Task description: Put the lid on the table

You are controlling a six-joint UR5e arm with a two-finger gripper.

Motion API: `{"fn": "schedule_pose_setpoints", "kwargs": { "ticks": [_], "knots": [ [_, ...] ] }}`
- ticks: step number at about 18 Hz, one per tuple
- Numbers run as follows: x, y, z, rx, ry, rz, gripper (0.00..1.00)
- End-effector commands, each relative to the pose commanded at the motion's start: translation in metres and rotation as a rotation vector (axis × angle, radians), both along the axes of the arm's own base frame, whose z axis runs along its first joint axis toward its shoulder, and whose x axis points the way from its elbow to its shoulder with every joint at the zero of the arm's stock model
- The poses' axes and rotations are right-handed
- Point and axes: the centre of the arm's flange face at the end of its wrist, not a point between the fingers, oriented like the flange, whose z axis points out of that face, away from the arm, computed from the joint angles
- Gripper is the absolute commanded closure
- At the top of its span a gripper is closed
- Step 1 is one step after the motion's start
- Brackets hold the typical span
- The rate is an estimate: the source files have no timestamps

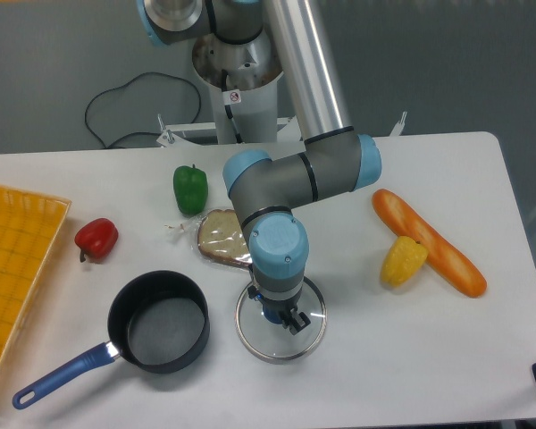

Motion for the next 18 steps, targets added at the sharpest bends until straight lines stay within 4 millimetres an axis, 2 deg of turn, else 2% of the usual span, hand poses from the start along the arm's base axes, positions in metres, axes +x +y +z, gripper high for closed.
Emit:
{"fn": "schedule_pose_setpoints", "kwargs": {
  "ticks": [8, 11, 18],
  "knots": [
    [0.0010, 0.0004, -0.0016, -0.001, -0.001, 0.000, 0.52],
    [0.0018, 0.0012, -0.0036, -0.003, -0.003, -0.002, 0.48],
    [0.0013, 0.0016, -0.0028, -0.001, -0.001, -0.002, 0.47]
  ]
}}
